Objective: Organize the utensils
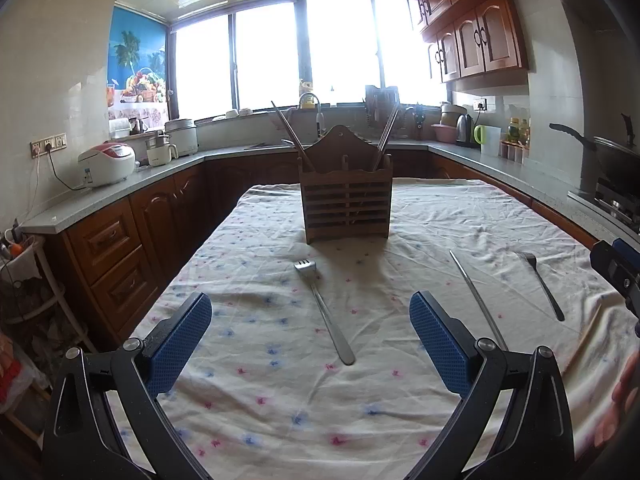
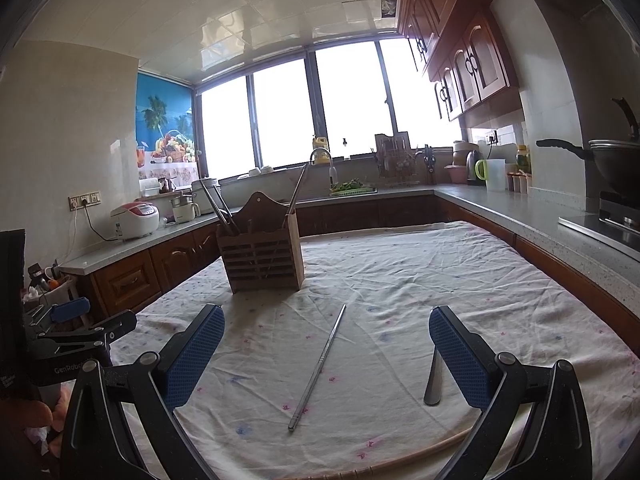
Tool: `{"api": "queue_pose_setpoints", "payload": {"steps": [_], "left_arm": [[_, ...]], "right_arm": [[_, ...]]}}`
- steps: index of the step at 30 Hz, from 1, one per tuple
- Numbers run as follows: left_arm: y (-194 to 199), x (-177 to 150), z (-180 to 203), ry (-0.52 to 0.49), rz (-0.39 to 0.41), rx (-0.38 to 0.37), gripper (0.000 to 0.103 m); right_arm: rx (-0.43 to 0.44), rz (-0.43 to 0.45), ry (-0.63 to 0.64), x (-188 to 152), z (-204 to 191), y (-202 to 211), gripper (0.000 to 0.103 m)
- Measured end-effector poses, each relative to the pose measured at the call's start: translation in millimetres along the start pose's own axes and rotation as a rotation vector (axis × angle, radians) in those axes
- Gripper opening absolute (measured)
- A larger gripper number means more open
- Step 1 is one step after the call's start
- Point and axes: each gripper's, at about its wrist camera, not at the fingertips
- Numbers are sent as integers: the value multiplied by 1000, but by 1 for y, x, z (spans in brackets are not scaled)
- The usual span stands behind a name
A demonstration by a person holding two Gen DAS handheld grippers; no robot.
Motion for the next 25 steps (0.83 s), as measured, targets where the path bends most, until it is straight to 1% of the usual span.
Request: {"api": "queue_pose_setpoints", "payload": {"steps": [5, 12, 25], "left_arm": [[-2, 2, 0, 0, -8, -4, 101], [-6, 5, 0, 4, -32, -21, 101], [-9, 7, 5, -3, -39, -43, 101]], "right_arm": [[4, -24, 1, 2, 0, -4, 103], [0, -34, -9, 6, 5, -5, 103], [6, -61, -26, 10, 10, -12, 103]]}}
Point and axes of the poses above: each gripper's, at about its wrist camera, not at the fingertips, and y roughly against the way its jaws point, z to its right, x to its top, and after that the axes turned 13 degrees about -z, right-handed
